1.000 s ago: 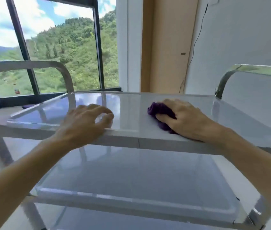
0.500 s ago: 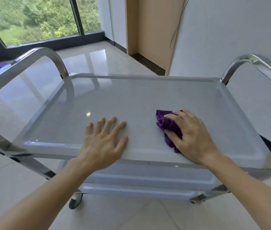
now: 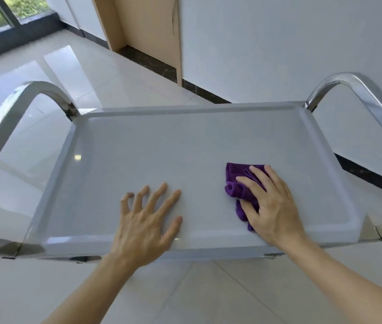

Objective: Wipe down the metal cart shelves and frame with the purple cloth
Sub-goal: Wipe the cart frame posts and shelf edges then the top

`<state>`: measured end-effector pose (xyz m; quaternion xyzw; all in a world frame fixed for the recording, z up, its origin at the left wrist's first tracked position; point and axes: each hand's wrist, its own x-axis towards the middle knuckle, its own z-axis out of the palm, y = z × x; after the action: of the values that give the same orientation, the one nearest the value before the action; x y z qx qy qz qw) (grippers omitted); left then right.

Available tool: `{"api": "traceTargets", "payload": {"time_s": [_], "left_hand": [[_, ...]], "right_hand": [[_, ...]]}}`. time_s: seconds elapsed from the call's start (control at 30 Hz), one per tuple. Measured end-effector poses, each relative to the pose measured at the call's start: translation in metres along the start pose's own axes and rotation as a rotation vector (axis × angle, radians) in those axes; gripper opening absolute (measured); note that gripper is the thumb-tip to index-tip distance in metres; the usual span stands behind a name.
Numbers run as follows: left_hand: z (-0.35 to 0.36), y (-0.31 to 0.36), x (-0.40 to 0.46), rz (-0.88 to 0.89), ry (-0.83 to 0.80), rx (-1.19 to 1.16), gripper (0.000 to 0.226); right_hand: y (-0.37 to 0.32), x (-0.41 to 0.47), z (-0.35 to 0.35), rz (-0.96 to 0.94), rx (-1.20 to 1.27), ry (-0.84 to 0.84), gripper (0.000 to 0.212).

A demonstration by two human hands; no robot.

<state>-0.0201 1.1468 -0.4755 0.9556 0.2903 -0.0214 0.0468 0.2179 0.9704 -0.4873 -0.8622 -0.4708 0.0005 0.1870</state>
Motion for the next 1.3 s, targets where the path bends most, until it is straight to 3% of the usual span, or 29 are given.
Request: {"api": "traceTargets", "payload": {"time_s": [0.27, 0.87, 1.3], "left_hand": [[0.001, 0.052, 0.066, 0.145, -0.045, -0.044, 0.059], [-0.011, 0.184, 0.289, 0.376, -0.060, -0.045, 0.057], [-0.006, 0.289, 0.441, 0.528, 0.003, -0.015, 0.057]], "right_hand": [[0.063, 0.000, -0.024, 0.126, -0.078, 0.050, 0.051], [0.249, 0.091, -0.065, 0.306, -0.159, 0.162, 0.049], [0.375, 0.152, -0.096, 0.448, -0.210, 0.233, 0.048]]}}
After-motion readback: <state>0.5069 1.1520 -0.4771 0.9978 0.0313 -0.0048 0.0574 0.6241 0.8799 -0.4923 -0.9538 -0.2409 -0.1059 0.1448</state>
